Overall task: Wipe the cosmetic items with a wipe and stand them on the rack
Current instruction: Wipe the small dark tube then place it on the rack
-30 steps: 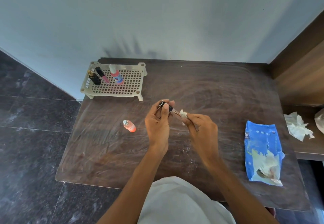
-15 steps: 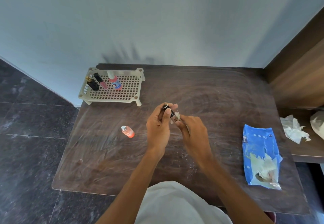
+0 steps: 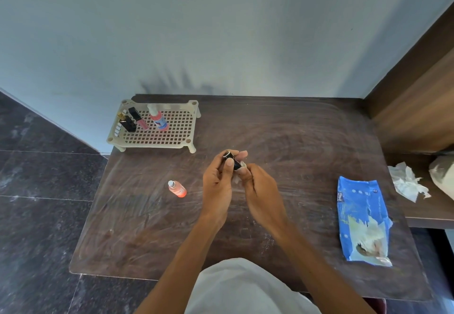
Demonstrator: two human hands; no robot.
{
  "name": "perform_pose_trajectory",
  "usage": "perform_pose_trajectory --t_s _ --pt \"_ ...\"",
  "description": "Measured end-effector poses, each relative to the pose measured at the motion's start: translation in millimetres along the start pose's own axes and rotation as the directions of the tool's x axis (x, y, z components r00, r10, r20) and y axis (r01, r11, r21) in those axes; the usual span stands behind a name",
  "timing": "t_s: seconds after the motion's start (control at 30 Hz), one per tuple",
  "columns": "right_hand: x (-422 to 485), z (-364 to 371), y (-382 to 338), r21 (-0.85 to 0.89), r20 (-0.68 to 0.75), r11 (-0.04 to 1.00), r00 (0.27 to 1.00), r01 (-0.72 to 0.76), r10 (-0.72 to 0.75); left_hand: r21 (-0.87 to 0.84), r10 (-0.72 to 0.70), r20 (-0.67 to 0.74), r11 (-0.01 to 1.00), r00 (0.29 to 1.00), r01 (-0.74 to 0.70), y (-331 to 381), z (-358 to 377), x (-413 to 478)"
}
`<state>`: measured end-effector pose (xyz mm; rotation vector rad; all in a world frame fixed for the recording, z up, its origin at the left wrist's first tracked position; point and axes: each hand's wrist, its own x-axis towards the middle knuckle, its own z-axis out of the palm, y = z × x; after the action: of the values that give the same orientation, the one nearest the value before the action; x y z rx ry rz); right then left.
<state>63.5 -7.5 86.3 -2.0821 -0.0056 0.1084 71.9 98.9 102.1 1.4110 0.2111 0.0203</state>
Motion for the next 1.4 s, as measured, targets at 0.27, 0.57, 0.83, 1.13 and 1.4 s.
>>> perform_pose_trajectory --t_s 0.27,0.57,0.83,1.13,1.4 --pt "-15 1 8 -0.062 0.016 0.998 1.000 -0.013 0.014 -0.086 -0.113 -0.044 0.990 0.993 0.109 -3 3 -11" --pt "-11 1 -3 -0.228 -0.033 0.972 0.997 0.055 -0.064 -0.138 -0.181 -0.301 0.980 0.936 0.145 14 4 -13" --pt "-22 -6 9 -0.190 -0.140 0.981 0.988 0.039 -0.066 -0.192 -0.205 -0.292 0.969 0.934 0.153 12 2 -14" --pt "1 7 -1 -0.227 -0.074 0.965 0.986 0.129 -0.149 -0.121 -0.168 -0.275 0.983 0.947 0.140 14 -5 -7" --pt "-16 6 17 -0.222 -0.130 0.970 0.982 0.104 -0.135 -0.147 -0.192 -0.253 0.976 0.948 0.158 12 -8 -4"
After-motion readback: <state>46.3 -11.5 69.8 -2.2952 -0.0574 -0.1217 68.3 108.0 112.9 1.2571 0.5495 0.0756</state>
